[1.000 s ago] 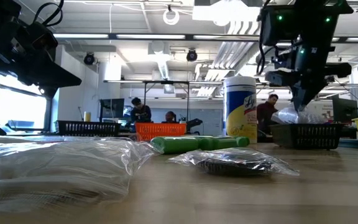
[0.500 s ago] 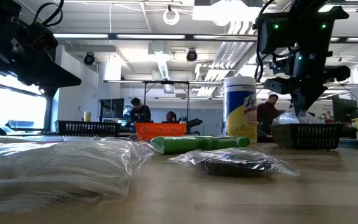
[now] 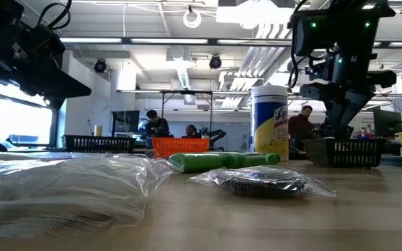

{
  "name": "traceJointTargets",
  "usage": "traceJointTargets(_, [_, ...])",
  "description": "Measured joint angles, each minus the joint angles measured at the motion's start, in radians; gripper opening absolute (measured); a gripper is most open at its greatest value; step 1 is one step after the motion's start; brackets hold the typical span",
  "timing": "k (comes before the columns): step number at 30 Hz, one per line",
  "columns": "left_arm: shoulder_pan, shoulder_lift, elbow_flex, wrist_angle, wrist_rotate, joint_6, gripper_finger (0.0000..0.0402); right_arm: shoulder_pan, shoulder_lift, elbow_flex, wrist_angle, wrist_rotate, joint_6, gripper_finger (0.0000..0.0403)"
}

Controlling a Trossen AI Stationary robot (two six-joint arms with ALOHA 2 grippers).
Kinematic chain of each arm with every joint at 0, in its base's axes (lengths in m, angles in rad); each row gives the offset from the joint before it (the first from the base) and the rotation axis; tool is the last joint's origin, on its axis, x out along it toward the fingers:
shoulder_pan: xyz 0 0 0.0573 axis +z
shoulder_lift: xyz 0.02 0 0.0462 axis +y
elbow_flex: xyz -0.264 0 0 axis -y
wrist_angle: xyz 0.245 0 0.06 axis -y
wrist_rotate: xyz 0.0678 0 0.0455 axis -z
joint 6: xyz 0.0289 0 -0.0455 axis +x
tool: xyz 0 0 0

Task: Pick & Place Travel size toiletries
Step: Put the green shampoo bottle into the yellow bin

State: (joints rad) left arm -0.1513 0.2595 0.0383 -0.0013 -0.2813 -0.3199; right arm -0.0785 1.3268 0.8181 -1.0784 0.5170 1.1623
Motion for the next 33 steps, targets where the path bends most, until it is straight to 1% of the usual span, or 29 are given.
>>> traceJointTargets(5, [0.0,0.0,0.0,0.0,0.0,0.0,0.0003,0.001,-0.061,0.0,0.032,-0.052,-0.029,0.0107])
traceJointTargets(9, [0.0,0.0,0.0,0.0,0.0,0.0,0.0003,0.004,-0.109,0.0,0.103,-0.083,-0.073,0.0089])
traceJointTargets(13, [0.0,0.0,0.0,0.001,0.0,0.0,0.0003,0.024,-0.145,0.0,0.222,-0.086,-0.148,0.007])
traceJointTargets(17, [0.0,0.0,0.0,0.003,0.0,0.0,0.0003,0.049,-0.17,0.001,0.39,-0.093,-0.238,0.0051])
traceJointTargets(22, [0.0,0.0,0.0,0.005,0.0,-0.003,0.0003,0.089,-0.175,0.001,0.639,-0.135,-0.388,0.0034])
traceJointTargets(25, [0.0,0.0,0.0,0.005,0.0,-0.003,0.0003,0.112,-0.174,0.001,0.754,-0.163,-0.454,0.0028])
traceJointTargets(29, [0.0,0.0,-0.001,0.006,0.0,-0.003,0.0003,0.144,-0.174,0.001,0.834,-0.186,-0.506,0.0024])
traceJointTargets(33, [0.0,0.0,-0.001,0.006,0.0,-0.003,0.0003,0.175,-0.174,0.001,0.86,-0.187,-0.512,0.0023])
